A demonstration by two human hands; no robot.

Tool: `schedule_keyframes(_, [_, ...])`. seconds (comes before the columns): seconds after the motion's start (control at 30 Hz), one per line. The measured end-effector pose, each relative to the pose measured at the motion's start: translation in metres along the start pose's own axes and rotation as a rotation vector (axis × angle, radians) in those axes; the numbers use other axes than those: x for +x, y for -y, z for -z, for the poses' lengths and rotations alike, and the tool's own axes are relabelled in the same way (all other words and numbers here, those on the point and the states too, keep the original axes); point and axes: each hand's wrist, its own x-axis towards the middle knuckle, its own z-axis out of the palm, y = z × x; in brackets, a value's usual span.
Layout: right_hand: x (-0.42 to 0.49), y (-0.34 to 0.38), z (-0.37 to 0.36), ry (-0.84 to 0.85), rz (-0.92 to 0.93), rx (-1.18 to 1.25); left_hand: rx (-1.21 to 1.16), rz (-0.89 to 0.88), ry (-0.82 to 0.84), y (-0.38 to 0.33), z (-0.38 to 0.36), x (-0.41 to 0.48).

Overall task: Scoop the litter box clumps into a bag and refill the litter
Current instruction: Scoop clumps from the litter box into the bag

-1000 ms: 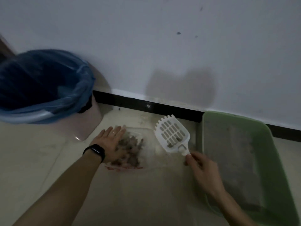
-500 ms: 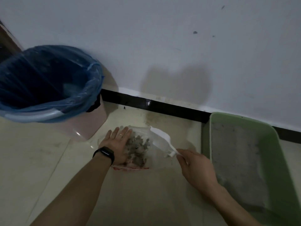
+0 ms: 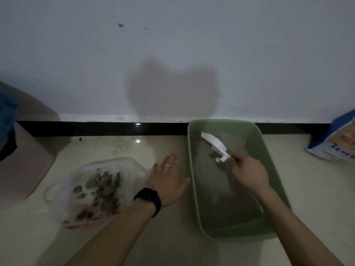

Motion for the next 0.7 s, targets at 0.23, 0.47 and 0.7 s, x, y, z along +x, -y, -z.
schedule_keyframes(0.23, [0.045, 0.029, -0.01, -0.051, 0.212, -0.427, 0.127, -0.042, -0.036, -0.029, -0.022, 0.008])
schedule_keyframes(0.47, [-0.005, -0.006, -0.01, 0.135, 0.399, -0.599, 0.055, -0.028, -0.066, -0.038, -0.029, 0.01])
schedule_keyframes(0.7, [-0.075, -0.073, 0.019, 0.251, 0.29, -0.637, 0.021, 0.041, -0.133, -0.05, -0.043, 0.011])
